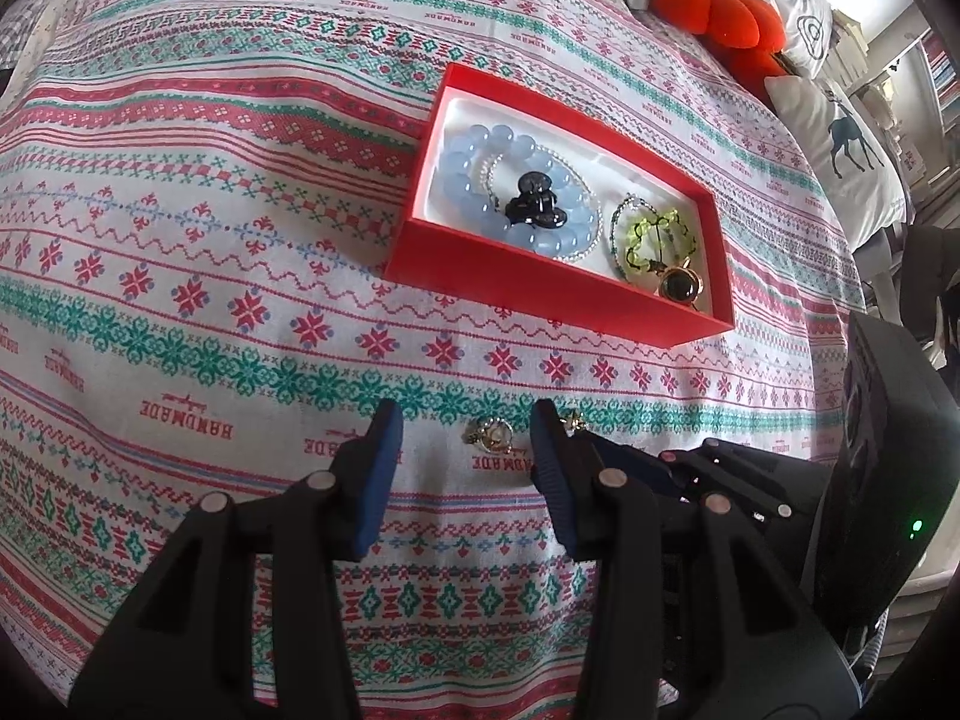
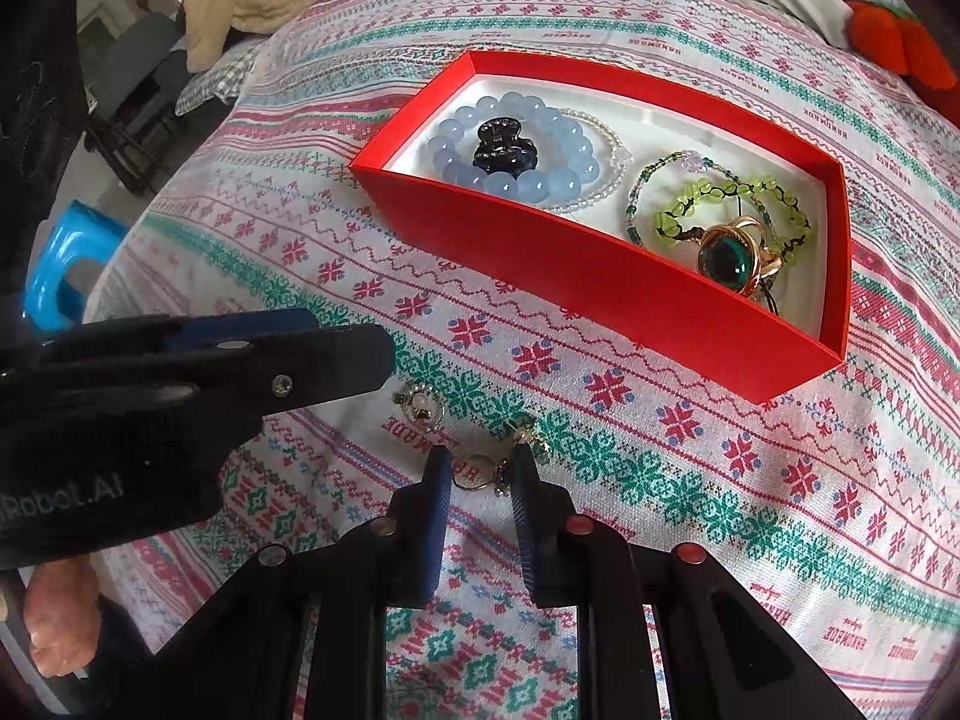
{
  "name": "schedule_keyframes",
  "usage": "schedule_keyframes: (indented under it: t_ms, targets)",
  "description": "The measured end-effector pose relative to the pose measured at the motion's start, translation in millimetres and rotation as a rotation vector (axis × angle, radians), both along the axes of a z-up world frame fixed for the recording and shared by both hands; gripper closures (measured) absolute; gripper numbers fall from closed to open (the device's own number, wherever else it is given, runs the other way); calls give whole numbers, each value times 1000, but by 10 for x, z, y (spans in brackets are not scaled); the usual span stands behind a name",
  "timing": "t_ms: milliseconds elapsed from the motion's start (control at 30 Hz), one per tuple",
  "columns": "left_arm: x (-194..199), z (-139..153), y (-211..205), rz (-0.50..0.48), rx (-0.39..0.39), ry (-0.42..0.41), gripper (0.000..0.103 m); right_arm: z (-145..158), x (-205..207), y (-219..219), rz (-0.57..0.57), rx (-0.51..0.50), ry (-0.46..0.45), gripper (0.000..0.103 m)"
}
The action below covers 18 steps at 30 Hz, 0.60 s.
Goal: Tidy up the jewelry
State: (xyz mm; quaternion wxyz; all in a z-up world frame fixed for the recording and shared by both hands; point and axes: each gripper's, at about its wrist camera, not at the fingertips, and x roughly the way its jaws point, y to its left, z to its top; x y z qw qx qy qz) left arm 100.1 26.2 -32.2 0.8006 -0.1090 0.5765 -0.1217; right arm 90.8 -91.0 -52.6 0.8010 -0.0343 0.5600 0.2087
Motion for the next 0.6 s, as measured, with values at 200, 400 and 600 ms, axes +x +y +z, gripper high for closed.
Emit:
schedule_keyframes:
  t_ms: [200, 400, 600]
  targets:
    - [-6, -37, -97, -41, 18, 5, 57, 176, -35, -267, -39, 50, -18, 83]
    - [-51, -82, -264, -101, 58, -7, 59, 245, 37, -643, -140, 92, -28, 83]
    - [-19, -181, -366, -125, 100, 0, 78, 239, 55, -634, -156, 97, -22, 83]
